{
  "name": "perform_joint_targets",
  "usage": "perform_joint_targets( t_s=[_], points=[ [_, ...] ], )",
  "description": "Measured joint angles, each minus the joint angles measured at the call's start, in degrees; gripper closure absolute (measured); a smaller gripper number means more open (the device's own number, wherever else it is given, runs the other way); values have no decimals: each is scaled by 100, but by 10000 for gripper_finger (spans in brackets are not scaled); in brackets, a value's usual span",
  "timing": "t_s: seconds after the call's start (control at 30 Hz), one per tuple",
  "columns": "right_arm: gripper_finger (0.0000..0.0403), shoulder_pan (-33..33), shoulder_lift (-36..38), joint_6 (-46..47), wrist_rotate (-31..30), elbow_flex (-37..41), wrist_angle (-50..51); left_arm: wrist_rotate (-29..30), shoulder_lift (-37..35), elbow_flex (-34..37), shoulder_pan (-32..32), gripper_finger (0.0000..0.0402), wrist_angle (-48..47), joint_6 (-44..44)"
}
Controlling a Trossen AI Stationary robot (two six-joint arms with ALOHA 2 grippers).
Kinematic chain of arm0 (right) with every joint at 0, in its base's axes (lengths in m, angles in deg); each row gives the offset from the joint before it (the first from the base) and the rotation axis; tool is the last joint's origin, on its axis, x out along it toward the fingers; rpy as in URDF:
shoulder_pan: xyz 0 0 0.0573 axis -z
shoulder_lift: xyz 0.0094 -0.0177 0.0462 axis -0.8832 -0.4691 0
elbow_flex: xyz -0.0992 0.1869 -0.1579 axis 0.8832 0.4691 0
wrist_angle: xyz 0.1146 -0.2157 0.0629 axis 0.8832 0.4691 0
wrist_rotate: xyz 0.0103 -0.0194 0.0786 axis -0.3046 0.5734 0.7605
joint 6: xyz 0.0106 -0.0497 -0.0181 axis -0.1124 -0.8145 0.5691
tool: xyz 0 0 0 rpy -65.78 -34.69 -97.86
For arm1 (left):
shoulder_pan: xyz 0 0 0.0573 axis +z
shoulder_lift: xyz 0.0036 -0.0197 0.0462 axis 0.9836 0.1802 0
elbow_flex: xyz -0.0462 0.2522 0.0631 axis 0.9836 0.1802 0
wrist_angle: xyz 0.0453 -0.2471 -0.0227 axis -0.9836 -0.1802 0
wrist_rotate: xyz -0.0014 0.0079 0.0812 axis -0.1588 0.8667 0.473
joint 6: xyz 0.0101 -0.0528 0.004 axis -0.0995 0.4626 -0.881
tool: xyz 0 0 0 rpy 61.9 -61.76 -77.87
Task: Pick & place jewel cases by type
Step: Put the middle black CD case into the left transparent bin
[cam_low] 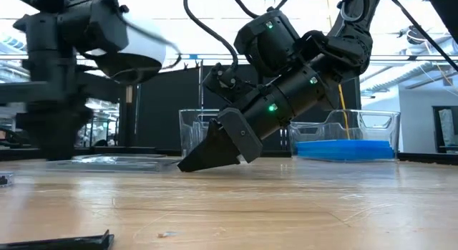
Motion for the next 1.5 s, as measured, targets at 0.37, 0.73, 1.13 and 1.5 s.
perform_joint_targets(
  t_s=[0.37,0.73,1.13,1.5],
  points=[
    [195,-23,45,-147,-54,48,-433,267,17,63,182,218,798,-589],
    [195,-136,468,-724,-266,55,-622,326,25,59,153,218,788,-494],
    [195,-206,481,-1293,-196,-33,-1632,471,60,68,160,218,1194,-459],
    [195,-33,479,-1336,-108,-33,-1685,460,80,83,166,218,2418,-927]
  ],
)
